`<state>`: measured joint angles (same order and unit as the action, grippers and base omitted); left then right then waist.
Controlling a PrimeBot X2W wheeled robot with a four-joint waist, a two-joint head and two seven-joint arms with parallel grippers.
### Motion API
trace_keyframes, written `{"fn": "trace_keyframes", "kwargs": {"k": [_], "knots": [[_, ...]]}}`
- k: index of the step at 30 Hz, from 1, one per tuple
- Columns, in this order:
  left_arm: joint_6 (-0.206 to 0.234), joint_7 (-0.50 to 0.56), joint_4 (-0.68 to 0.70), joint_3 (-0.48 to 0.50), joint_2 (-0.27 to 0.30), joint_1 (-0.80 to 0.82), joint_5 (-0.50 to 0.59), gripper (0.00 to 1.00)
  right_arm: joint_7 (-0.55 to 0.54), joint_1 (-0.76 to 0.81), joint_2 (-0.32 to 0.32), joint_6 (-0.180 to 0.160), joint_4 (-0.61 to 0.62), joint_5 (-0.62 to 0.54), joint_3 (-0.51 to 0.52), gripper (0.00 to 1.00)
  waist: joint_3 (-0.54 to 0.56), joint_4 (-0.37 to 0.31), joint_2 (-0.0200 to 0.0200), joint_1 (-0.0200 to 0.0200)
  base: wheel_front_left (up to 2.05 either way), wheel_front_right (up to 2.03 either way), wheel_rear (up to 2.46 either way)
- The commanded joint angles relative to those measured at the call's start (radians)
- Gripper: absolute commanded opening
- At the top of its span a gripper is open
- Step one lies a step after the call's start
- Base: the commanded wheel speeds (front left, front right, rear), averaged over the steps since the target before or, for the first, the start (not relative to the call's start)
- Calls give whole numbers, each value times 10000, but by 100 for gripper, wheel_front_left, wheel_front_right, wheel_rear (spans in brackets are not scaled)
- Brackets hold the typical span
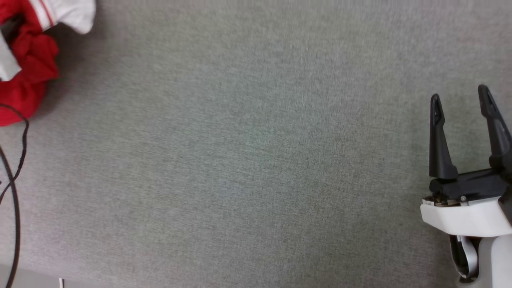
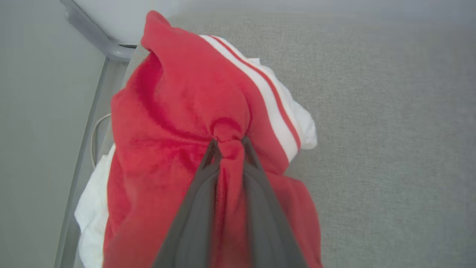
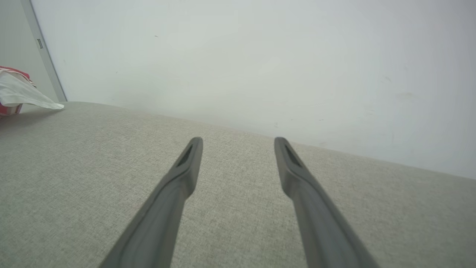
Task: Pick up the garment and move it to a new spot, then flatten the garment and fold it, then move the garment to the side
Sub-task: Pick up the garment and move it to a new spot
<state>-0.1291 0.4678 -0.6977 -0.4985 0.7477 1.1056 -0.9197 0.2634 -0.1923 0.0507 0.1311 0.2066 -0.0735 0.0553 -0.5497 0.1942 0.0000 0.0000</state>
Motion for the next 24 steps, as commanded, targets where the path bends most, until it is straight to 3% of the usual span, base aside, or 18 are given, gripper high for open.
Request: {"fn": "trace_keyframes", "kwargs": {"k": [1,11,18,24], "knots": [[-2,-149,391,-429,56,174,-27,0,21,184,-10,-7,-104,129,35,100,670,97,0,0,0,0,0],[-2,-363,2317,-2389,-285,779,106,0,21,404,-11,-7,-362,627,120,100,1733,-159,0,0,0,0,0],[0,-349,3606,-3860,-900,1040,274,0,22,459,-13,-7,-440,973,224,100,2158,-907,0,0,0,0,0],[-2,-525,4219,-5094,-1769,1201,214,0,21,430,-13,-7,-496,1284,290,100,2278,-1784,0,0,0,0,0]]}}
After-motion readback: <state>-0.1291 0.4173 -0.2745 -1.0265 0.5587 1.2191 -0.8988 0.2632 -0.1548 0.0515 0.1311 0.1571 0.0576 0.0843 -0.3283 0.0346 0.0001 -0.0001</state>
